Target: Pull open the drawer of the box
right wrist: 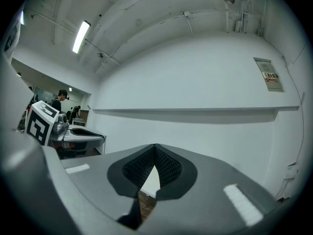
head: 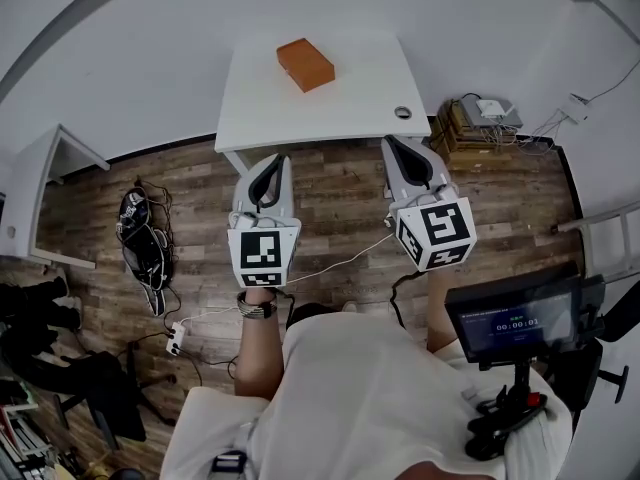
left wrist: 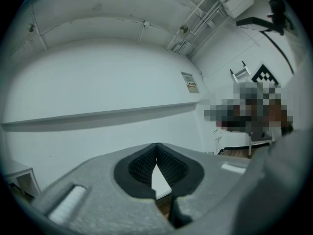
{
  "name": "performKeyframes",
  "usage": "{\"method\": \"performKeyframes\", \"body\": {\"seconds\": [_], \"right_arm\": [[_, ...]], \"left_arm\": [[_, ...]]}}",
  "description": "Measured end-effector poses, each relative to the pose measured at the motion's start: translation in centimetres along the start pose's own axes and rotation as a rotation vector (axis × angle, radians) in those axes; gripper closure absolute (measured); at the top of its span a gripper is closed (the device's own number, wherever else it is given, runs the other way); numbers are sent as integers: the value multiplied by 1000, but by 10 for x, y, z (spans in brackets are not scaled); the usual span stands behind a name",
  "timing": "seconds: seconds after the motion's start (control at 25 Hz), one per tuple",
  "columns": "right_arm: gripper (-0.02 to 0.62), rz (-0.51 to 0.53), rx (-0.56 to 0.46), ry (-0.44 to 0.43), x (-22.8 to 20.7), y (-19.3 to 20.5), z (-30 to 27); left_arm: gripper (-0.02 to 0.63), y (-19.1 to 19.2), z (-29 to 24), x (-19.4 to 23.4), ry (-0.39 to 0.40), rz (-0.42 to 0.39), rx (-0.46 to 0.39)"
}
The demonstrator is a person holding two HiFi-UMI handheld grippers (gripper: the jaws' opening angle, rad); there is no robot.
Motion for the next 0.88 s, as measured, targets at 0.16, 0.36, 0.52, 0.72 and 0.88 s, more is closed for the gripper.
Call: {"method": "performKeyframes", "body": {"seconds": [0.16, 0.36, 0.52, 0.72, 0.88], "right_arm": [[594, 3, 22, -24, -7, 7, 0], [594, 12, 27, -25, -17, 6, -7], [595, -12, 29, -36, -41, 15, -40], [594, -23, 33, -45, -40, 6, -54], [594, -20, 28, -29, -48, -1, -76]], "left_arm": [[600, -2, -5, -11, 3, -1, 7], [600, -5, -18, -10, 5, 4, 13], [601, 3, -59, -5, 7, 3, 26], [601, 2, -68, 12, 6, 15, 24], [601, 0, -88, 28, 8, 16, 21]]}}
Point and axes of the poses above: the fingertips, and each gripper's own axes: z backward along the fingers, x to its left, y out of its underside, the point moved 2 cm from there along z, backward along the fingers, and after that the axes turned 13 degrees about x, right-handed, at the moved point
